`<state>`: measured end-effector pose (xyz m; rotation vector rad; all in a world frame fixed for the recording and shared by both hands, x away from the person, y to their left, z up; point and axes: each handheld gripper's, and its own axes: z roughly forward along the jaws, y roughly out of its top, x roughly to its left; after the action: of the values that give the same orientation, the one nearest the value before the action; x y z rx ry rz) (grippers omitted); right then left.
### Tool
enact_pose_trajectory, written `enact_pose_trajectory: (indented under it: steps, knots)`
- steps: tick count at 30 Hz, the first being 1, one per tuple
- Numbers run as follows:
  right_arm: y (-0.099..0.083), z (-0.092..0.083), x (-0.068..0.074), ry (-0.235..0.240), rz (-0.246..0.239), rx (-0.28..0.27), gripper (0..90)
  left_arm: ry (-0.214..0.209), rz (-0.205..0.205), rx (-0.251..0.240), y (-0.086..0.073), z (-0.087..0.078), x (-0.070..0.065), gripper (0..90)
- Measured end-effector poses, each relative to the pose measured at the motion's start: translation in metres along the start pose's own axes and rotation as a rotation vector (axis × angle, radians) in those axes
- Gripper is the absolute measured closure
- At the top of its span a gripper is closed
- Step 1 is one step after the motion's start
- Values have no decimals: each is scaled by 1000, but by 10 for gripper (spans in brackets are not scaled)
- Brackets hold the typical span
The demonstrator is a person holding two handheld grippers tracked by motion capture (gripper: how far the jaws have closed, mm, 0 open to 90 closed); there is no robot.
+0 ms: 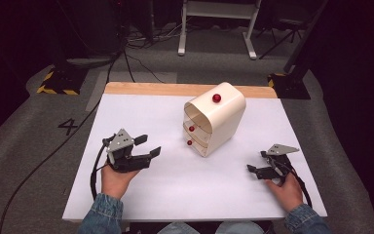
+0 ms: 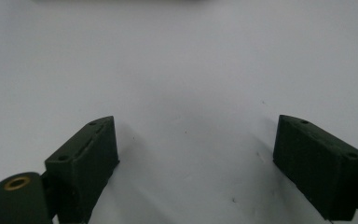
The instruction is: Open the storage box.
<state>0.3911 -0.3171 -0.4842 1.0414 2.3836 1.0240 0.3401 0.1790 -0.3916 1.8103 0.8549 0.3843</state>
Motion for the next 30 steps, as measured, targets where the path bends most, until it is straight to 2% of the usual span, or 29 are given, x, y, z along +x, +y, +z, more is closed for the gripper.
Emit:
enact_pose_trajectory:
  steps: [4,10,13,17,21,23,24,26,30]
  knots:
    - [0,0,0,0,0,0,139,-14,22,-3,5,13,0,356]
    - [0,0,0,-1,-1,0,139,-60,38,-39,10,34,0,381]
    - [0,0,0,-2,-2,-1,138,-80,54,-36,7,45,2,406]
    - [0,0,0,-2,-1,0,138,-104,48,-48,3,63,3,424]
    - [0,0,1,-3,-1,-1,138,-116,61,-54,-3,80,2,434]
    - [0,0,1,-4,-2,-1,138,-121,68,-44,-8,92,1,457]
    - [0,0,1,-5,-3,-1,138,-121,68,-44,-8,92,1,467]
    - [0,0,1,-5,-3,-1,138,-138,73,-49,-14,103,2,499]
    - [0,0,1,-4,-2,-1,138,-169,48,-55,-18,113,3,548]
